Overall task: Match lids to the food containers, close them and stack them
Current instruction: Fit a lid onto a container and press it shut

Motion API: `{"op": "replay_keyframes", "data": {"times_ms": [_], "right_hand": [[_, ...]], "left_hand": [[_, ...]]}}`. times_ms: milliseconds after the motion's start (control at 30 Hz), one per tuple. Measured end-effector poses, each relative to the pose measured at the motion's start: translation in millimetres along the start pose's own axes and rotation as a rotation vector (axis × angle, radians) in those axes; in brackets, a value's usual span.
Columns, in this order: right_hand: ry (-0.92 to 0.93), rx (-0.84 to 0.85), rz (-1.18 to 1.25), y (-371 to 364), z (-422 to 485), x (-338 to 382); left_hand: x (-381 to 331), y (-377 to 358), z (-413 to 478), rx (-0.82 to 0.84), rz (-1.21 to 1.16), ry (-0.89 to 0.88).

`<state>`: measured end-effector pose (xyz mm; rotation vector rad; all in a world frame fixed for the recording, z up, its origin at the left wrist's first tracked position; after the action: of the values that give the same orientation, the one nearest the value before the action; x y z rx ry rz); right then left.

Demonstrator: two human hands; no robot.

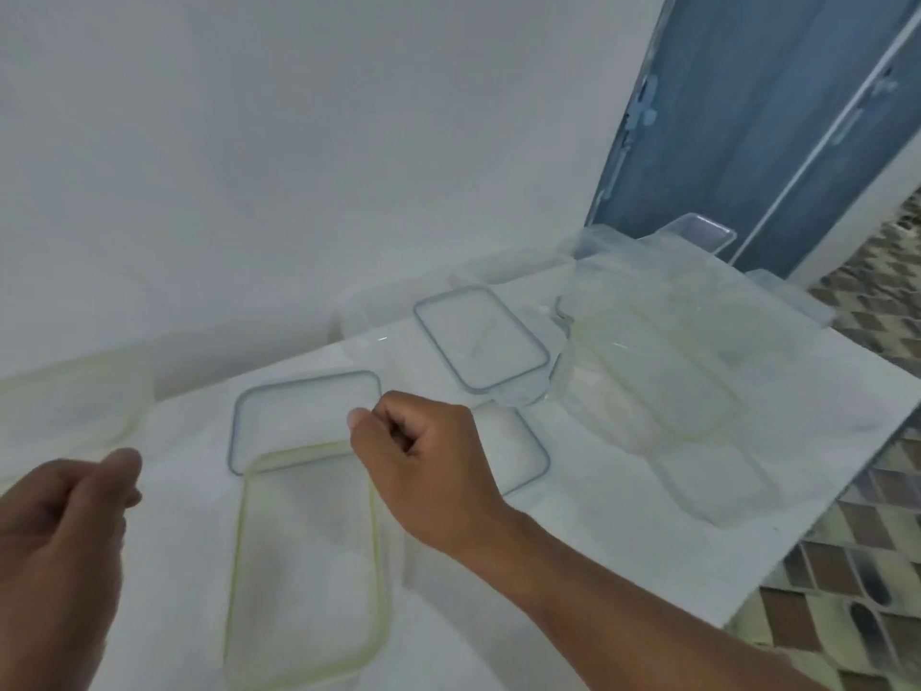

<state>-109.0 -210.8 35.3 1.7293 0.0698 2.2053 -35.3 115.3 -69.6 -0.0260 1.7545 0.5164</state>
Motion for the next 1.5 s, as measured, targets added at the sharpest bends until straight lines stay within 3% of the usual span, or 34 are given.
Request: {"op": "replay_keyframes", "data": {"times_ms": [233, 600, 933, 1100, 1200, 1500], "right_hand": [[-0.028, -0.002, 0.025, 96.8, -18.0, -12.1], [-0.120, 0.095, -0.103, 257.3, -28.7, -56.4], [-0.241, -0.050, -0.219, 388.6, -18.7, -93.4], [-0.329, -0.281, -0.323, 469.1, -14.0, -115.8], [-0.401, -0.337, -0.381, 502.7, -19.8, -130.6], [-0.589, -0.060, -0.388, 482.6, -58.0, -159.5]], "left_hand": [[-82.5, -104.4, -99.1, 0.115, -0.009, -0.274], [-145.3, -266.1, -213.2, 0.277, -0.011, -0.275], [-175.1, -402.9, -284.6, 0.684, 0.199, -0.187], [-189.5, -433.0, -295.9, 0.685, 0.312, -0.202], [-191.2, -441.3, -296.6, 0.685, 0.402, -0.170], [-169.6, -436.7, -310.9, 0.841, 0.898, -0.134]]}}
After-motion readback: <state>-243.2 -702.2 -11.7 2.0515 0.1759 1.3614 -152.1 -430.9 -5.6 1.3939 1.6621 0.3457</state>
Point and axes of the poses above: each hand's wrist, its own z-axis towards the middle knuckle, its own y-axis out of the back of the hand, x = y × z, the point moved 6 cm from there along z, towards the middle knuckle, and after that the axes turned 2 degrees about z, right-handed, at the moved point
